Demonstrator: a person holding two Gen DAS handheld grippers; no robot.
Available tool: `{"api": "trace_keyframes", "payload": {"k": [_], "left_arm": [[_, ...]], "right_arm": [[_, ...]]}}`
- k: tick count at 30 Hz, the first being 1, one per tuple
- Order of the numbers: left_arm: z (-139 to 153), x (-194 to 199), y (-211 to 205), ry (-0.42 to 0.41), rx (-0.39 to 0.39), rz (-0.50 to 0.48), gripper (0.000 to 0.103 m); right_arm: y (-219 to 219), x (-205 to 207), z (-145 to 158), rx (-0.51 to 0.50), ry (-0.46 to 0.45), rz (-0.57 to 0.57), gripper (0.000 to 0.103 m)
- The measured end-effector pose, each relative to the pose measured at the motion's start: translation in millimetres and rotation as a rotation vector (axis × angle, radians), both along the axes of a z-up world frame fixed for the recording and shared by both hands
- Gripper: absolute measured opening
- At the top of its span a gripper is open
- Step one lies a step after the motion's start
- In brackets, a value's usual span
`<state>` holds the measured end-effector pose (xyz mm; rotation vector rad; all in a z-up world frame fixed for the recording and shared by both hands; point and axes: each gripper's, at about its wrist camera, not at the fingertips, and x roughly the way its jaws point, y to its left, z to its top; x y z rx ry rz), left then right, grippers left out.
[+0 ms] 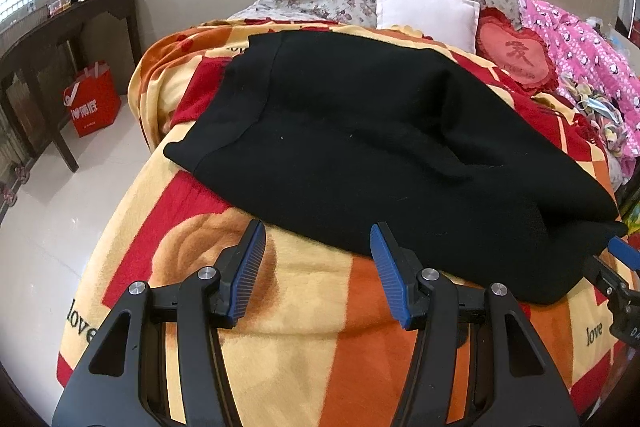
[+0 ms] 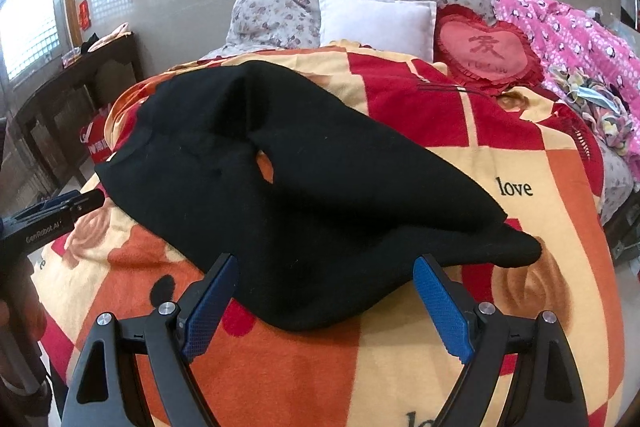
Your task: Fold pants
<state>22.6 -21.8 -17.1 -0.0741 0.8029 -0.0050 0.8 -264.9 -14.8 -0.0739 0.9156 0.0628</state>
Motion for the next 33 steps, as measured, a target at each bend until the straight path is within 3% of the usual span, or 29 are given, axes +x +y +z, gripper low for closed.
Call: {"api": "trace_keyframes", "payload": {"k": [4, 10, 33], "left_arm": [[-6, 9, 17, 0.04, -0.047, 0.027, 0.055], [-7, 13, 35, 0.036, -0.03, 0.085, 0.055], [-11, 11, 37, 0.047, -0.021, 0.087, 0.055]], "right_arm": [[-6, -1, -4, 0.009, 0.003, -0.009, 0.088], [-8, 2, -9, 0.02, 0.011, -0.018, 0.088], [-6, 3, -15, 0.012, 0.022, -0.022, 0.088]]}}
